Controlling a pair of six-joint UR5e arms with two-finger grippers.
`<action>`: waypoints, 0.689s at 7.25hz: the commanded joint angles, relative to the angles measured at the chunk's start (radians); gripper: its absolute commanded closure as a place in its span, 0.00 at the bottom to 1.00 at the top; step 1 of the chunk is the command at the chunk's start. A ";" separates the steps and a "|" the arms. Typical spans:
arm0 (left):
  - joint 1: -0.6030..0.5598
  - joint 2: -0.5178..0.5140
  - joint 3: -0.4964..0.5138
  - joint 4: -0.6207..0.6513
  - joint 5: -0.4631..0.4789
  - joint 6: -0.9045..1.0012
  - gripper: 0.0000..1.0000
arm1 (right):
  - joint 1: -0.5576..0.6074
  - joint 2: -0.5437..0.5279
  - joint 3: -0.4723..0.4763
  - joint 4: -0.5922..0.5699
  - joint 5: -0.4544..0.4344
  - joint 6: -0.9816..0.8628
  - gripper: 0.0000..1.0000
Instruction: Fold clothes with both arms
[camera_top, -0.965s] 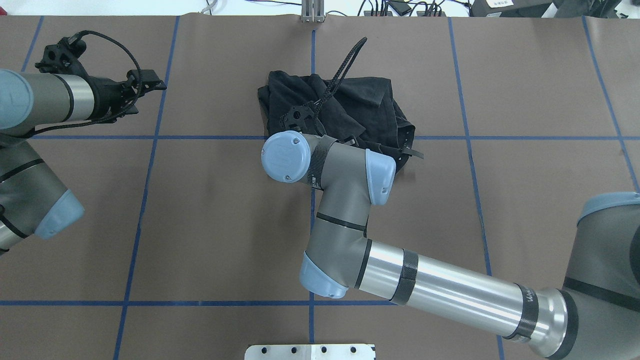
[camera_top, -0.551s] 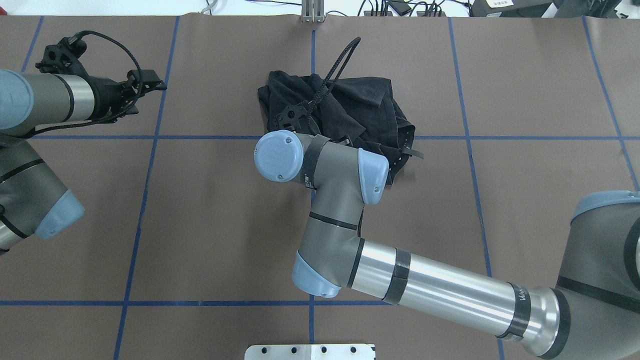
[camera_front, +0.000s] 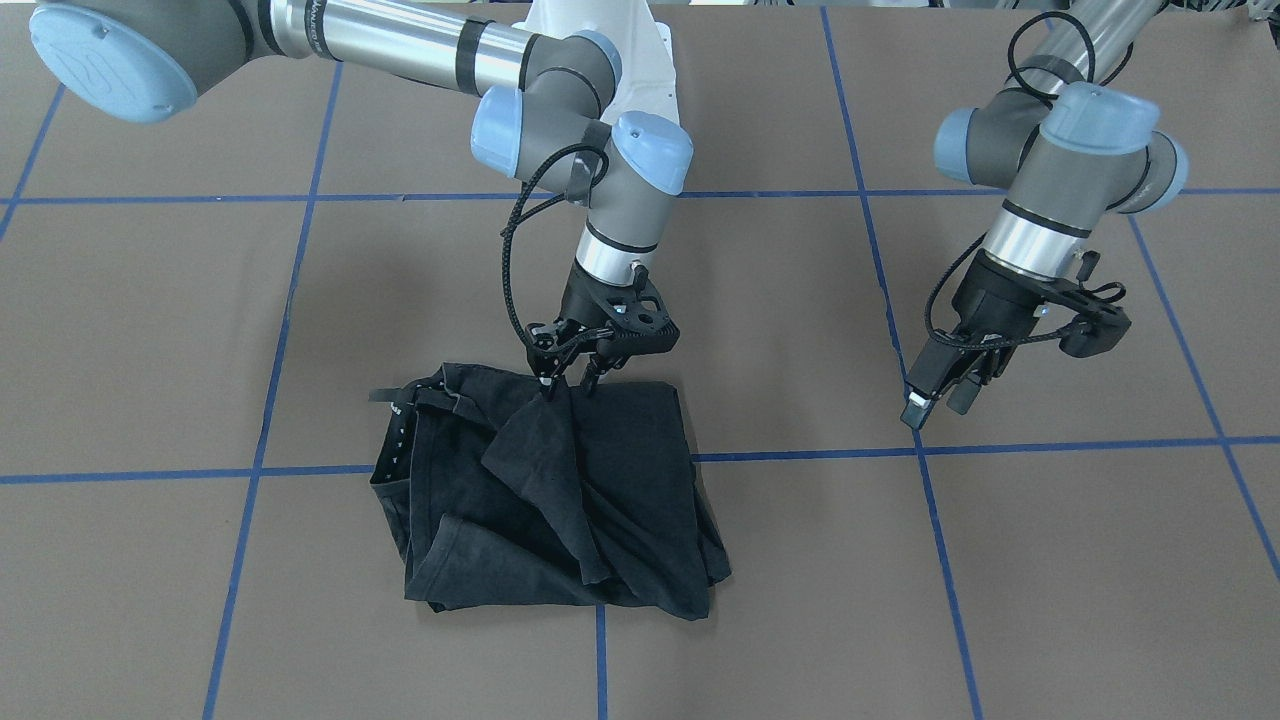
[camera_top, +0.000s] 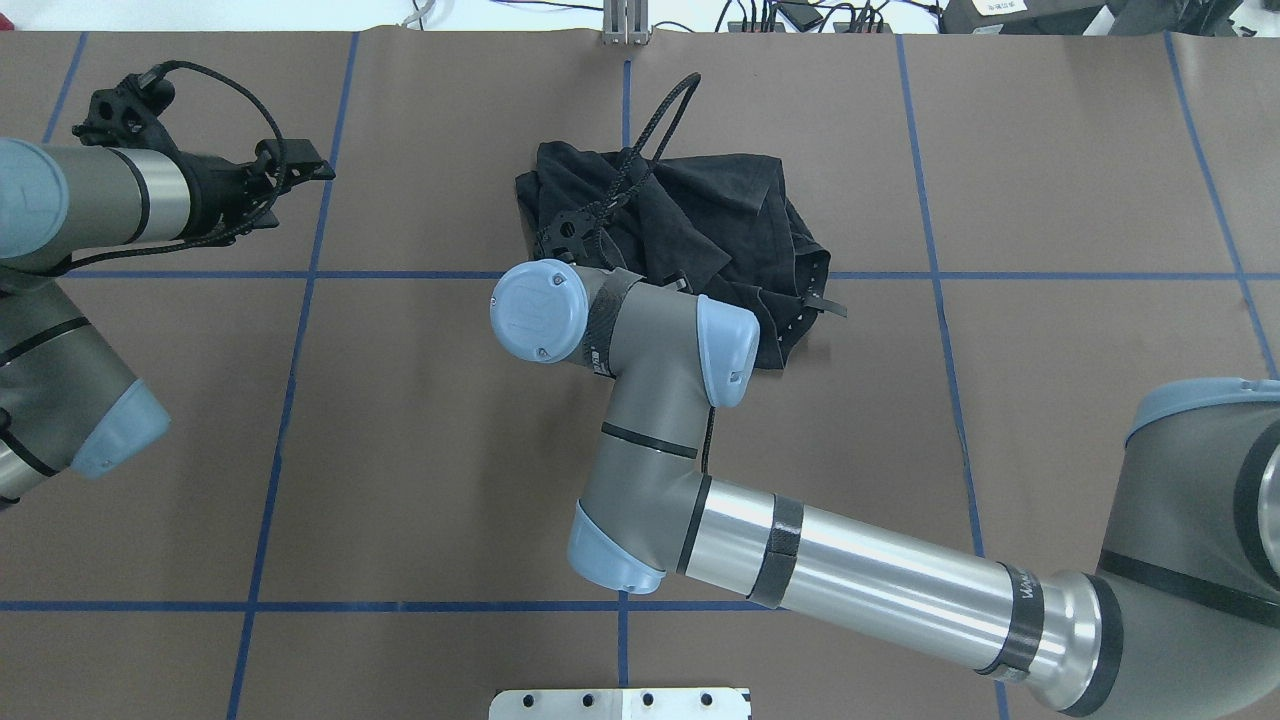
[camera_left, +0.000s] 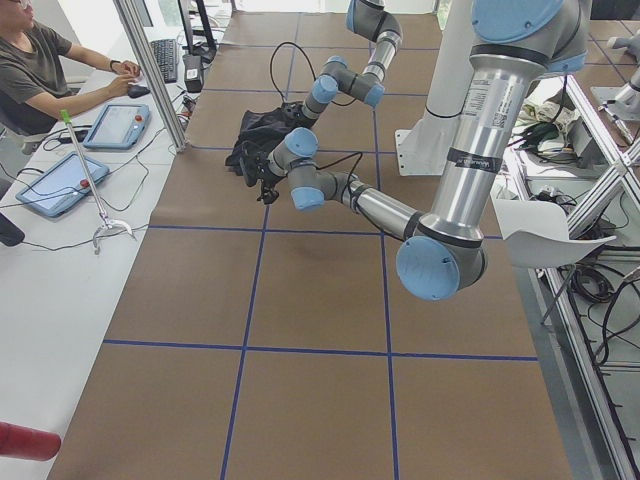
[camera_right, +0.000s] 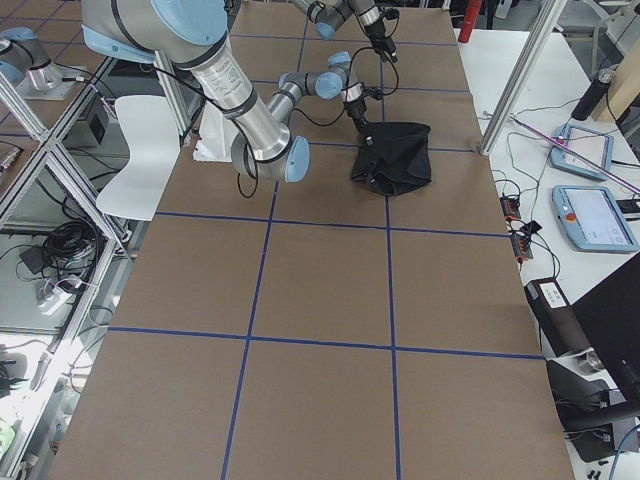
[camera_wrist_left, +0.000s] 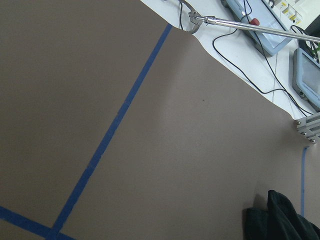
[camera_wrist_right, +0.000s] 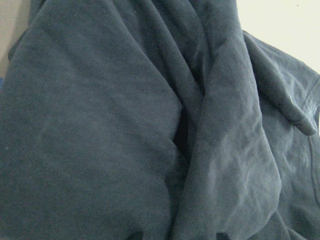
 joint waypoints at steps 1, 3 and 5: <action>0.000 -0.003 -0.001 0.000 0.000 0.000 0.00 | 0.004 -0.008 0.001 0.000 -0.001 -0.004 0.46; 0.000 -0.003 0.001 0.000 0.000 0.000 0.00 | 0.002 -0.010 -0.005 0.000 -0.001 -0.004 0.57; 0.000 -0.006 -0.001 0.000 0.000 0.000 0.00 | 0.002 -0.010 -0.007 0.000 -0.001 -0.005 1.00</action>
